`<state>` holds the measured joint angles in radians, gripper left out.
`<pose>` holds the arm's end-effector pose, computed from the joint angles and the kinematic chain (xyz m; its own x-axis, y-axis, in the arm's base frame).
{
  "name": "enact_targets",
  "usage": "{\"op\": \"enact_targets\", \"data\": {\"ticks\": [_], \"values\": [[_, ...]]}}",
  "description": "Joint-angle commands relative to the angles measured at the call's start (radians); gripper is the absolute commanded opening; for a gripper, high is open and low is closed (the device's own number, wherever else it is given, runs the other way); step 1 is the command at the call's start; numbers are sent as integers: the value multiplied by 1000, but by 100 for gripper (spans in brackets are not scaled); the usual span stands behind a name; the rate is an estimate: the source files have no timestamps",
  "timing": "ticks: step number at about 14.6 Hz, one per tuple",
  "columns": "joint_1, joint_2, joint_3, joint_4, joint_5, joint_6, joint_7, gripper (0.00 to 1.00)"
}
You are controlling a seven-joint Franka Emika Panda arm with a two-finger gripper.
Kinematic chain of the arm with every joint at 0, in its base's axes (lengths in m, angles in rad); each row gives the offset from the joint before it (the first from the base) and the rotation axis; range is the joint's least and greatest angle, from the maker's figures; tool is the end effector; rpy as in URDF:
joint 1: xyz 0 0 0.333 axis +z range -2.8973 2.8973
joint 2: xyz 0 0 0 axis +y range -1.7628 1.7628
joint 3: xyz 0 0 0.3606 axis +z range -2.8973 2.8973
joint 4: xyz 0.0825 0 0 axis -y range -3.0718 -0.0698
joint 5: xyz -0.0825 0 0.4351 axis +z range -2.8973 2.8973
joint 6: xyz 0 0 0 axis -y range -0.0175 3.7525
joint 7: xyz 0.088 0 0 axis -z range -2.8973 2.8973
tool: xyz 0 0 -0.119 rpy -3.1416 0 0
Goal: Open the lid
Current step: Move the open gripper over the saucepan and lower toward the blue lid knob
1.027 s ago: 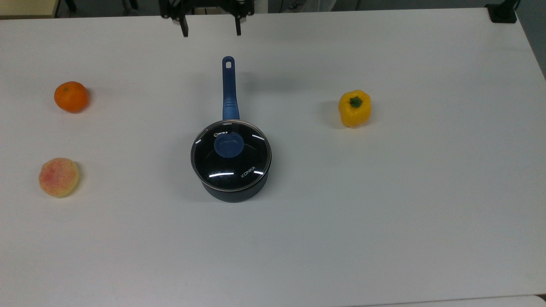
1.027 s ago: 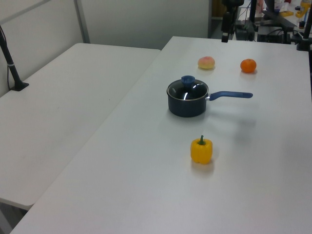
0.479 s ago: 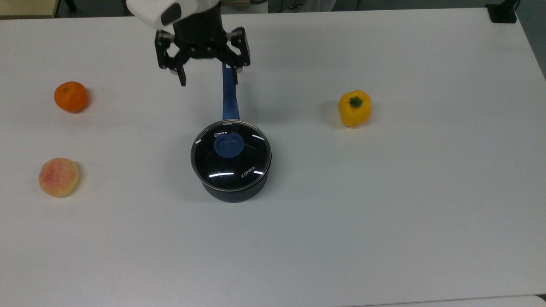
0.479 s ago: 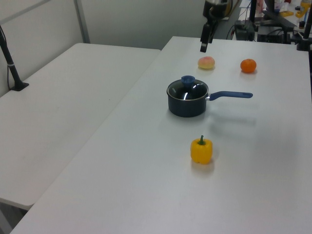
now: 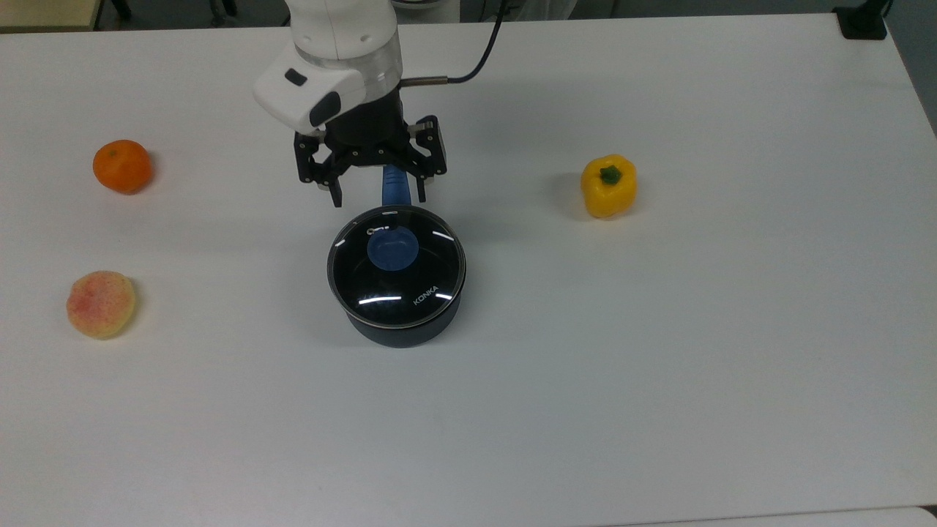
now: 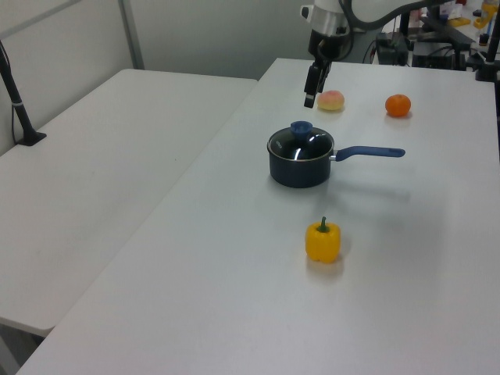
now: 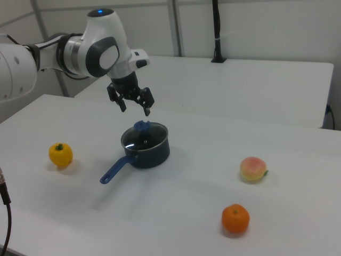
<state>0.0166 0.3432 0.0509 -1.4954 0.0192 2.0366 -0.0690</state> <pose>0.7486 0.0466 0.5102 0.9727 0.1199 0.1988 0.1267 -0.9917 -0.0220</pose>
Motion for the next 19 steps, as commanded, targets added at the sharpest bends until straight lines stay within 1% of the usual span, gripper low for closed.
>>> {"op": "enact_targets", "data": {"ticks": [1,3,5,8,12,16,18,19], "values": [[-1,45,18,14,-19,57,37,100],[0,66,39,9,-85,88,75,100],[11,77,44,7,-131,108,103,100],[25,109,44,9,-168,128,117,100],[26,128,44,9,-203,131,123,100],[26,129,44,7,-258,131,140,100],[26,131,44,7,-269,131,140,91],[31,131,44,6,-280,131,140,82]]}}
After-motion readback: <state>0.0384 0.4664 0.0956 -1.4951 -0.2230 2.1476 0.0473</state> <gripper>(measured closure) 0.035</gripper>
